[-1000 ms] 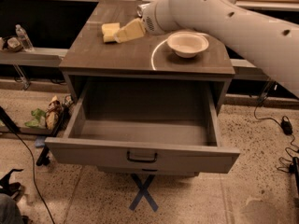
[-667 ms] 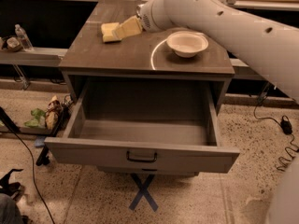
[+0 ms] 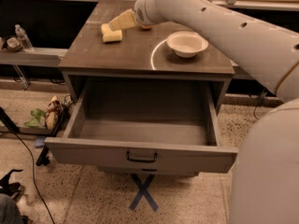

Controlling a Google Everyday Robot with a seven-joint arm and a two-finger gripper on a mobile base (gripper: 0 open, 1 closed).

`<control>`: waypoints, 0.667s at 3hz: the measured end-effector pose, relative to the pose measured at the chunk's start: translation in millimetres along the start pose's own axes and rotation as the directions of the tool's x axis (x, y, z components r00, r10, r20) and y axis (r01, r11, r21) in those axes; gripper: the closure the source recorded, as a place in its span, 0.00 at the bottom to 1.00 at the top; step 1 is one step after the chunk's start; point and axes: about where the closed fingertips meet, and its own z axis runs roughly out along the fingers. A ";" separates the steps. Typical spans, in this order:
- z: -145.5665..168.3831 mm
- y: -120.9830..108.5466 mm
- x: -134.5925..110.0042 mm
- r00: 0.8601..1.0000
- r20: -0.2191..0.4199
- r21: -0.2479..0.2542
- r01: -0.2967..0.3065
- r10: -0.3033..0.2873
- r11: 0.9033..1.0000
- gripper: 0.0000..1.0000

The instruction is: Place sponge into top drawer

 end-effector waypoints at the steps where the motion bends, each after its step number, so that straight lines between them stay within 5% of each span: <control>1: 22.3 -3.1 0.4 1.000 -0.015 0.015 -0.022 0.022 1.000 0.00; 2: 48.3 11.4 1.9 0.998 -0.042 -0.001 -0.051 0.051 0.999 0.00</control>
Offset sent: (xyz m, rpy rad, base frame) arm 0.0367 0.0357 -0.0232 0.0151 0.0744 -0.0452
